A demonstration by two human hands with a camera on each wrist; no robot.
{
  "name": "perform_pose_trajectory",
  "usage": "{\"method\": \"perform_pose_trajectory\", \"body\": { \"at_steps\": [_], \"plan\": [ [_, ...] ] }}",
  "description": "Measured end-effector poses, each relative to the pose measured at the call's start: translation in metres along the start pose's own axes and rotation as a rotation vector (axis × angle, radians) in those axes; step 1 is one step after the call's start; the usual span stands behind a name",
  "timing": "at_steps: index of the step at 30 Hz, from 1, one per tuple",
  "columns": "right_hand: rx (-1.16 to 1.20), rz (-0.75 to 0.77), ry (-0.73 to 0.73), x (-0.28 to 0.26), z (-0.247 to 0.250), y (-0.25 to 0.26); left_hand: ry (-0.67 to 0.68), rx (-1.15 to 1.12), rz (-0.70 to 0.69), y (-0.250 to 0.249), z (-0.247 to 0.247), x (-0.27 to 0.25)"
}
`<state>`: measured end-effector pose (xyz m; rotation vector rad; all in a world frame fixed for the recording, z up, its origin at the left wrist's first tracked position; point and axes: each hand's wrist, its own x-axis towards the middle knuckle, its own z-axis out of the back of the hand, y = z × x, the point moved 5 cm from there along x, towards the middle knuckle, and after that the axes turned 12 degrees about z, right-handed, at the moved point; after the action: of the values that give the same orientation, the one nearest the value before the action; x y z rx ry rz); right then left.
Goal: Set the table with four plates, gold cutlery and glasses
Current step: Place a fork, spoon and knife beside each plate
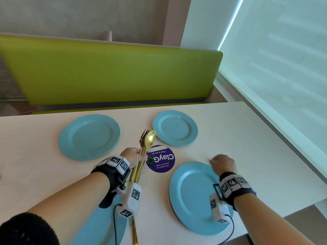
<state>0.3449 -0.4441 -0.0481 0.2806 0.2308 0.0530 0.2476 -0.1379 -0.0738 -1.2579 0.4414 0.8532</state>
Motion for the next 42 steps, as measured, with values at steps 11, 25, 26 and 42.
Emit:
{"method": "perform_pose_trajectory", "body": {
  "at_steps": [11, 25, 26, 42],
  "plan": [
    [0.384, 0.438, 0.117, -0.078, -0.038, 0.214, 0.053, 0.058, -0.106, 0.015, 0.039, -0.029],
    [0.5, 0.13, 0.143, -0.139, -0.084, 0.265, 0.017, 0.309, -0.241, 0.058, 0.093, -0.07],
    [0.527, 0.107, 0.149, -0.142, -0.086, 0.265, 0.039, 0.307, -0.244, 0.061, 0.093, -0.071],
    [0.996, 0.012, -0.031, -0.136, -0.061, 0.249, 0.214, 0.284, -0.233, 0.068, 0.094, -0.075]
  ]
}}
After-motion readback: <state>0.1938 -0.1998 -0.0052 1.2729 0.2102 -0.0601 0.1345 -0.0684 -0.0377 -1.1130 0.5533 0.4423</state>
